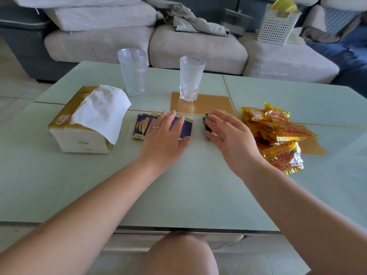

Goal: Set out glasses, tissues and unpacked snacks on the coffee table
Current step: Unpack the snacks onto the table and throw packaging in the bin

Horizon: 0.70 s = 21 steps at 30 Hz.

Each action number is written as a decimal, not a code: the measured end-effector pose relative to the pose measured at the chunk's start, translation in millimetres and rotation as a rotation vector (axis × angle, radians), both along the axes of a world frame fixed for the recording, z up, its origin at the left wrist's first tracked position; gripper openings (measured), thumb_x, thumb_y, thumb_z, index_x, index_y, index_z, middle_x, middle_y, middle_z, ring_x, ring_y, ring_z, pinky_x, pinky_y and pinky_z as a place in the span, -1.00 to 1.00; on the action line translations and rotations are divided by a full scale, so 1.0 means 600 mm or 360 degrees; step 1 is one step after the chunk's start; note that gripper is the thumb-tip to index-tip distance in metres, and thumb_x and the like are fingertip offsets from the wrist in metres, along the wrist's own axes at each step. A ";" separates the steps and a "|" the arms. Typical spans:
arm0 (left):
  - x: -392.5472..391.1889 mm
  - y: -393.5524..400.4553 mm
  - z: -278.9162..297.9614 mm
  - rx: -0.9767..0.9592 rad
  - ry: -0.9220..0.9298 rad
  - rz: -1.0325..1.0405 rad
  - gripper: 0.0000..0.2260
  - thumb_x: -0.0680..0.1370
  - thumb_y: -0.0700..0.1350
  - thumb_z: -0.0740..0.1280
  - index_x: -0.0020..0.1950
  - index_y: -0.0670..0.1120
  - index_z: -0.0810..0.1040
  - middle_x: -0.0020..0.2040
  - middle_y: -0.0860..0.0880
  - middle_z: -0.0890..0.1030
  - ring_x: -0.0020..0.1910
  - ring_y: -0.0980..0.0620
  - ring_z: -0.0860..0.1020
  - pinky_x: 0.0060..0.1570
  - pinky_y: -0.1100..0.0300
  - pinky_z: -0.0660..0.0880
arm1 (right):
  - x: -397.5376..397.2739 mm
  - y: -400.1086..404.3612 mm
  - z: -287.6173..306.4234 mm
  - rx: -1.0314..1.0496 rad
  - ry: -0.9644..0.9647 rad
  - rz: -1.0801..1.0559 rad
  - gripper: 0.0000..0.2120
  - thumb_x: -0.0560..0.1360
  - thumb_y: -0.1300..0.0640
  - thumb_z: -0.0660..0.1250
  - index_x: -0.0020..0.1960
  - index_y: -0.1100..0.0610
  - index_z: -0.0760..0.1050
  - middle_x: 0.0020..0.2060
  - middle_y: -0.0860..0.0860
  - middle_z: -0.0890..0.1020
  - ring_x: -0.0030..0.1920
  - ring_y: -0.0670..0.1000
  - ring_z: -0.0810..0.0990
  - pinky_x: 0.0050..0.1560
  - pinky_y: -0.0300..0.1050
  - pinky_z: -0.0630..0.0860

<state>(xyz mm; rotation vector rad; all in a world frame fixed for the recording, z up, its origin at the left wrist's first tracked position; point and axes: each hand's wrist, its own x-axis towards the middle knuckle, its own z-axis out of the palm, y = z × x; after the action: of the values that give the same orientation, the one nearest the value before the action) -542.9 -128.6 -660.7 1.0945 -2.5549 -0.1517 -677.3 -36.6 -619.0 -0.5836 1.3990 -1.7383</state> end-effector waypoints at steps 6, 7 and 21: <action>-0.085 0.021 0.048 0.1023 0.0635 -0.0019 -0.52 0.61 0.04 0.15 0.50 -0.07 0.20 0.48 -0.07 0.30 0.45 -0.03 0.27 0.38 0.10 0.23 | -0.100 -0.002 0.018 0.0538 0.0859 -0.0189 -0.71 0.58 0.17 0.16 0.27 0.04 0.47 0.06 -0.09 0.57 0.03 -0.12 0.55 -0.07 -0.27 0.51; -0.099 0.020 0.053 0.1188 0.0622 0.0025 -0.51 0.62 0.05 0.14 0.51 -0.08 0.19 0.49 -0.07 0.29 0.45 -0.04 0.28 0.35 0.12 0.25 | -0.108 -0.007 0.016 0.0636 0.0799 -0.0099 -0.71 0.58 0.15 0.17 0.29 0.06 0.45 -0.04 -0.09 0.56 -0.10 -0.15 0.54 -0.12 -0.25 0.51; -0.139 0.030 0.041 0.1371 0.0836 -0.0001 -0.46 0.51 -0.23 0.35 0.47 -0.07 0.27 0.16 0.04 0.49 0.14 0.08 0.44 0.10 0.24 0.32 | -0.126 -0.032 -0.001 0.0638 -0.0252 -0.0085 -0.86 0.44 0.22 0.42 -0.03 0.17 0.51 -0.24 0.07 0.62 -0.31 -0.03 0.59 -0.38 -0.28 0.44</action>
<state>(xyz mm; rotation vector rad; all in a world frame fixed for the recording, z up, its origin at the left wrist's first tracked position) -626.3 -110.3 -636.3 1.1001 -1.9979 -1.4277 -753.2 -55.9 -619.4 -0.1870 1.6015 -1.4508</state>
